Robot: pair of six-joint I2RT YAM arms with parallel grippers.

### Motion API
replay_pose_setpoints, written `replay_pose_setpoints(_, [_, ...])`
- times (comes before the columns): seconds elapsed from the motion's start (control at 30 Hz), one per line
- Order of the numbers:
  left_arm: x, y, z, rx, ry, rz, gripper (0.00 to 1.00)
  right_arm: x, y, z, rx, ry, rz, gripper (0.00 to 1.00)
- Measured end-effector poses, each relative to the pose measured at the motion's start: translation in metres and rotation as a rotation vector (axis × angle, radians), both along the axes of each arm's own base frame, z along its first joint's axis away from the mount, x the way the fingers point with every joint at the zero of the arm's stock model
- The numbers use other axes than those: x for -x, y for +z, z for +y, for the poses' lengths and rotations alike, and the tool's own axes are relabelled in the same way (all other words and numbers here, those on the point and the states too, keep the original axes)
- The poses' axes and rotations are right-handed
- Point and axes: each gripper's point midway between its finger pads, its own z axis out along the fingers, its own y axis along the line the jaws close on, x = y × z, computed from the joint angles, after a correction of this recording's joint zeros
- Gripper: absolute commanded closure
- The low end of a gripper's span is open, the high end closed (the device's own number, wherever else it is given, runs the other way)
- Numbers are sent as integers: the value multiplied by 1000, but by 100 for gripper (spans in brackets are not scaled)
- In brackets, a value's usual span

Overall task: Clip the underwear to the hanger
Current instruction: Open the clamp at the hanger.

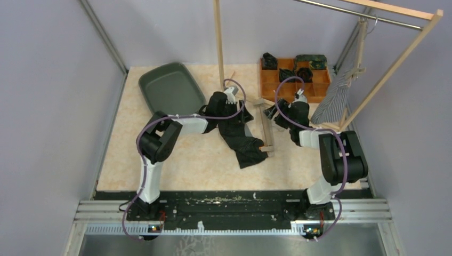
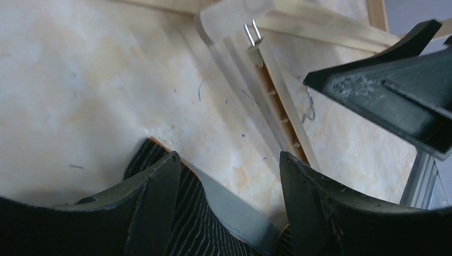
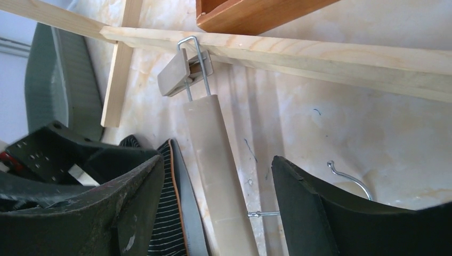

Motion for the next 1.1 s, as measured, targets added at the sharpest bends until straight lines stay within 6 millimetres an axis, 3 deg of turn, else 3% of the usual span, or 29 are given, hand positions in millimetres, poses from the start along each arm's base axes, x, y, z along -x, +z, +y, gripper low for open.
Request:
replay_pose_setpoints(0.13, [20, -13, -11, -18, 3, 36, 27, -1, -1, -5, 14, -17, 14, 27])
replay_pose_setpoints(0.43, [60, -6, -57, 13, -23, 30, 27, -2, 17, -22, 21, -78, -3, 26])
replay_pose_setpoints(0.63, [56, -4, -67, 65, 15, 9, 27, -4, 31, -36, 16, -112, -34, 26])
replay_pose_setpoints(0.8, [53, -25, -68, 78, 41, 34, 27, -5, 37, -42, 10, -123, -46, 27])
replay_pose_setpoints(1.1, [49, -25, -78, 175, 39, 14, 31, -5, 39, -47, 3, -126, -51, 27])
